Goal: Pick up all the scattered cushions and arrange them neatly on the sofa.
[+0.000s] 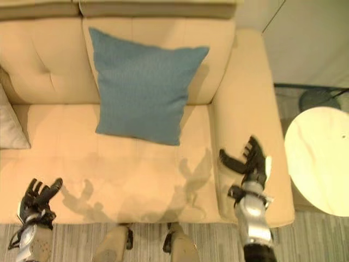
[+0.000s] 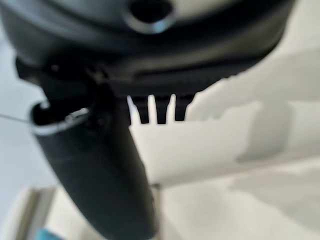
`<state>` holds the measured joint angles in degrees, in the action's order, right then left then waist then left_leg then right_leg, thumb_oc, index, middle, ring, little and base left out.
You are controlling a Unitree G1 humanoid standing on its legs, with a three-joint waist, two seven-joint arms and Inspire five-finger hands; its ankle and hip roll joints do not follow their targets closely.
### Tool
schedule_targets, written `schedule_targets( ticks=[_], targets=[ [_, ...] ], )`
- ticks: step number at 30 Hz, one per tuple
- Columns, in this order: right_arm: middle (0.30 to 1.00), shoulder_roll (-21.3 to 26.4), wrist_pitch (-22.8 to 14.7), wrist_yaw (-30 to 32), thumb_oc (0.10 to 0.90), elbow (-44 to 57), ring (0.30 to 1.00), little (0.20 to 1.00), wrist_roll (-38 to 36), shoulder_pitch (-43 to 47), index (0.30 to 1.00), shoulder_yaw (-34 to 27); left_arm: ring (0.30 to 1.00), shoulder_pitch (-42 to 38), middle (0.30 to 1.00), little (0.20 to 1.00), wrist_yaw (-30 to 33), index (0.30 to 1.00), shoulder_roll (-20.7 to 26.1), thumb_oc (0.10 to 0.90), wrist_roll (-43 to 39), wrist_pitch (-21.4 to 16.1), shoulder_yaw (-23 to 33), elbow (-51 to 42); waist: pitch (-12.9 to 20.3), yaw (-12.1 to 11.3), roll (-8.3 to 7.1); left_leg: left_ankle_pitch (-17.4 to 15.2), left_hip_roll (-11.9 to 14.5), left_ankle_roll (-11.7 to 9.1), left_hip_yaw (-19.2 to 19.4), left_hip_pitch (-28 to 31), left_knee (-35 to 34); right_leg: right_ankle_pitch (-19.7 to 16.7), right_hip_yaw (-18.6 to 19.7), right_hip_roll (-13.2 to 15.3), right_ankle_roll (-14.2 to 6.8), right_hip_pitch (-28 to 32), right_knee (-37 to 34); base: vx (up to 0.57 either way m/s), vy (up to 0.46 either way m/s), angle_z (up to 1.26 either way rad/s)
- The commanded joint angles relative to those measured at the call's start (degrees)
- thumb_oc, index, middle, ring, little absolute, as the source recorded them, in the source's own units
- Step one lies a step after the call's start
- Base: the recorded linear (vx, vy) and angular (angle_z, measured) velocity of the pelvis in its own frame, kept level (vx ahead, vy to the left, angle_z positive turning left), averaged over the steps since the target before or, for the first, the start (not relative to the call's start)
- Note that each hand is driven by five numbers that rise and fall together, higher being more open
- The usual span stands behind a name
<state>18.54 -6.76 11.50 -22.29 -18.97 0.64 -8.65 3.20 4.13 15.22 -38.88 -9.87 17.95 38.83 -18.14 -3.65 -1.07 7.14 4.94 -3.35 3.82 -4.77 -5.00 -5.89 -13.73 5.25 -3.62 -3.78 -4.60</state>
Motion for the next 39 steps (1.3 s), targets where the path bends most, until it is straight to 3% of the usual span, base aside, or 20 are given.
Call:
schedule_targets(
  ticks=[1,5,6,7,9,12,15,16,18,19,21,22,23,25,26,27,30,32,36,39],
  targets=[
    [0.900,0.2,-6.0,-2.5,0.800,2.1,0.900,0.900,1.6,-1.3,0.900,-0.5,0.900,0.4,0.900,0.900,-3.3,0.900,4.3,0.800,6.3,-4.5,-1.2,4.5,9.9,0.0,-0.93,-7.1,3.1,-1.2,-1.8,-0.7,6.4,15.5,-0.7,3.3,-2.9,6.0,10.4,-0.04,-0.327,0.02],
    [0.900,1.1,-8.7,-3.0,0.800,-1.2,0.900,0.900,5.0,-5.0,0.900,1.5,0.900,0.9,0.900,0.900,-5.6,0.900,1.5,0.800,12.6,-4.3,-7.0,11.6,9.5,0.3,1.03,-0.1,5.3,-4.7,-3.1,0.7,2.8,17.5,-2.1,-0.1,-0.6,9.6,9.2,-0.14,-0.218,0.08],
    [0.900,1.1,-8.7,-3.0,0.800,-1.3,0.900,0.900,5.0,-5.0,0.900,1.5,0.900,0.9,0.900,0.900,-5.6,0.900,1.5,0.800,12.6,-4.4,-7.1,11.6,9.5,0.4,1.08,0.0,5.3,-4.7,-3.3,0.7,2.7,17.5,-2.3,-0.1,-0.6,9.6,9.1,-0.40,-0.155,0.23],
    [0.900,1.1,-9.0,-1.8,0.800,-4.2,0.900,0.900,5.1,-4.5,0.900,1.0,0.900,-0.2,0.900,0.900,-5.0,0.900,0.4,0.800,15.2,-4.9,-9.6,13.3,8.5,0.4,2.12,5.1,5.5,-6.8,-4.9,-1.4,1.7,17.5,-2.8,-0.6,0.0,8.5,8.7,-0.25,-0.041,0.15],
    [0.900,0.6,-9.0,-0.8,0.800,-6.2,0.900,0.900,4.9,-4.7,0.900,0.7,0.900,-1.3,0.900,0.900,-5.5,0.900,-0.1,0.800,15.4,-5.0,-10.2,14.8,8.1,0.8,1.75,5.0,5.0,-6.9,-4.2,-2.7,1.2,16.8,-3.8,-0.1,0.3,7.3,8.4,-0.38,-0.073,0.29],
    [0.900,0.0,-8.7,2.1,0.800,-9.4,0.900,0.900,7.7,-6.4,0.900,0.9,0.900,-1.6,0.900,0.900,-5.2,0.900,-1.4,0.800,19.6,-5.0,-11.6,20.4,9.0,2.8,0.08,-2.5,3.4,-4.1,0.2,-2.3,7.4,14.0,-5.5,2.3,0.0,3.4,7.9,-0.41,-0.121,0.33],
    [0.900,-1.2,-9.4,2.9,0.800,-14.4,0.900,0.900,7.8,-6.8,0.900,0.3,0.900,-2.1,0.900,0.900,-4.0,0.900,-3.4,0.800,23.4,-3.8,-11.5,27.3,10.7,5.0,-0.90,-10.6,3.3,-3.1,4.7,2.8,18.0,10.9,-6.8,4.1,-0.1,1.7,6.5,-0.29,-0.048,0.12],
    [0.900,-1.7,-9.8,3.0,0.800,-17.1,0.900,0.900,7.6,-6.9,0.900,0.0,0.900,-1.2,0.900,0.900,-4.0,0.900,-4.9,0.800,24.0,-2.8,-10.9,30.0,11.7,6.1,-0.30,-12.9,2.8,-3.7,4.0,7.6,21.8,9.9,-6.9,4.2,-0.2,1.2,6.4,-0.19,0.040,0.06],
    [0.900,-2.0,-10.1,2.8,0.800,-17.9,0.900,0.900,7.3,-7.2,0.900,0.1,0.900,-0.9,0.900,0.900,-3.6,0.900,-5.5,0.800,24.1,-2.3,-10.5,31.2,12.0,6.7,-0.03,-13.1,2.0,-4.1,2.2,9.8,24.0,9.2,-6.7,4.4,-0.3,0.1,7.1,-0.25,0.149,0.29],
    [0.900,-2.8,-10.2,2.7,0.800,-19.6,0.900,0.900,6.8,-7.2,0.900,0.6,0.900,-0.1,0.900,0.900,-3.1,0.900,-6.4,0.800,25.0,-1.5,-10.7,32.6,12.2,7.9,0.97,-12.7,1.4,-4.6,-0.5,14.4,24.3,8.7,-6.6,4.6,-0.3,-1.8,9.3,-0.29,0.197,0.36],
    [0.900,-3.4,-10.1,2.7,0.800,-20.2,0.900,0.900,6.2,-7.1,0.900,0.3,0.900,-0.2,0.900,0.900,-2.5,0.900,-7.3,0.800,26.3,-0.9,-11.4,33.2,12.4,8.9,1.45,-12.5,1.9,-4.5,-0.9,16.8,23.9,8.0,-6.9,5.1,-0.7,-3.3,10.4,-0.36,0.264,0.38],
    [0.900,-3.8,-9.9,2.8,0.800,-21.4,0.900,0.900,6.3,-6.5,0.900,1.5,0.900,-1.2,0.900,0.900,-1.0,0.900,-8.3,0.800,26.9,-1.0,-13.0,34.0,12.1,9.6,1.80,-17.8,0.8,-2.7,-0.6,17.9,18.6,5.3,-6.4,6.8,-2.8,-6.4,10.9,-0.41,0.288,0.38],
    [0.900,-3.9,-9.9,2.8,0.800,-21.4,0.900,0.900,6.3,-6.5,0.900,1.5,0.900,-1.2,0.900,0.900,-1.0,0.900,-8.2,0.800,26.9,-1.0,-13.0,34.0,12.2,9.6,1.62,-17.6,0.5,-2.7,-0.6,17.8,18.5,5.2,-6.4,7.0,-2.9,-6.5,10.8,-0.43,0.316,0.30],
    [0.900,-5.1,-9.8,2.9,0.800,-21.8,0.900,0.900,5.9,-5.8,0.900,1.4,0.900,-2.8,0.900,0.900,-0.6,0.900,-9.1,0.800,28.7,-0.7,-14.9,33.9,11.6,9.6,0.89,-24.3,-2.8,0.2,-0.4,18.2,12.9,1.8,-6.5,10.0,-5.0,-7.7,10.1,-0.28,0.216,0.24],
    [0.900,-5.1,-9.8,2.9,0.800,-21.8,0.900,0.900,5.9,-5.8,0.900,1.4,0.900,-2.8,0.900,0.900,-0.6,0.900,-9.1,0.800,28.7,-0.7,-14.9,33.9,11.6,9.6,0.89,-24.3,-2.8,0.2,-0.4,18.2,12.9,1.8,-6.5,10.0,-5.0,-7.7,10.1,-0.42,0.307,0.27],
    [0.900,-6.4,-9.4,2.8,0.800,-21.5,0.900,0.900,6.0,-5.4,0.900,2.0,0.900,-3.8,0.900,0.900,0.0,0.900,-9.6,0.800,30.4,-0.1,-16.4,34.8,10.8,9.2,0.08,-26.6,-5.4,2.1,-0.7,18.2,9.4,-1.5,-7.0,12.8,-7.2,-8.2,7.4,-0.45,0.318,0.23],
    [0.900,-9.3,-9.0,2.2,0.800,-22.0,0.900,0.900,5.6,-5.0,0.900,2.4,0.900,-3.5,0.900,0.900,0.6,0.900,-10.1,0.800,34.2,1.0,-17.7,37.9,9.0,8.0,-0.69,-24.3,-6.8,3.4,0.8,17.4,6.5,-3.3,-11.1,15.1,-8.7,-7.2,3.7,-0.59,0.313,0.05],
    [0.900,-10.1,-8.9,2.2,0.800,-22.6,0.900,0.900,5.4,-4.3,0.900,2.5,0.900,-3.5,0.900,0.900,0.6,0.900,-9.8,0.800,34.8,1.6,-17.6,39.2,8.5,7.8,-0.88,-23.1,-7.0,3.6,1.1,16.4,6.2,-2.1,-10.4,15.1,-8.9,-7.3,4.9,-0.40,0.132,-0.56],
    [0.900,-11.4,-8.7,2.0,0.800,-26.2,0.900,0.900,5.7,-2.8,0.900,4.7,0.900,-1.5,0.900,0.900,1.5,0.900,-9.1,0.800,36.1,3.8,-17.1,43.0,8.8,5.3,-0.44,-19.0,-7.5,6.0,4.3,12.2,5.7,4.5,-12.8,13.6,-6.8,-3.2,19.5,-0.37,0.134,-0.25],
    [0.900,-12.5,-8.2,2.2,0.800,-30.5,0.900,0.900,6.4,-2.3,0.900,5.9,0.900,0.2,0.900,0.900,2.9,0.900,-7.7,0.800,35.4,5.4,-14.7,45.3,10.7,2.3,-1.09,-16.4,-6.9,6.7,8.1,9.3,5.7,11.1,-15.9,11.1,-5.7,4.8,22.6,-0.34,0.012,-0.56]
  ],
)
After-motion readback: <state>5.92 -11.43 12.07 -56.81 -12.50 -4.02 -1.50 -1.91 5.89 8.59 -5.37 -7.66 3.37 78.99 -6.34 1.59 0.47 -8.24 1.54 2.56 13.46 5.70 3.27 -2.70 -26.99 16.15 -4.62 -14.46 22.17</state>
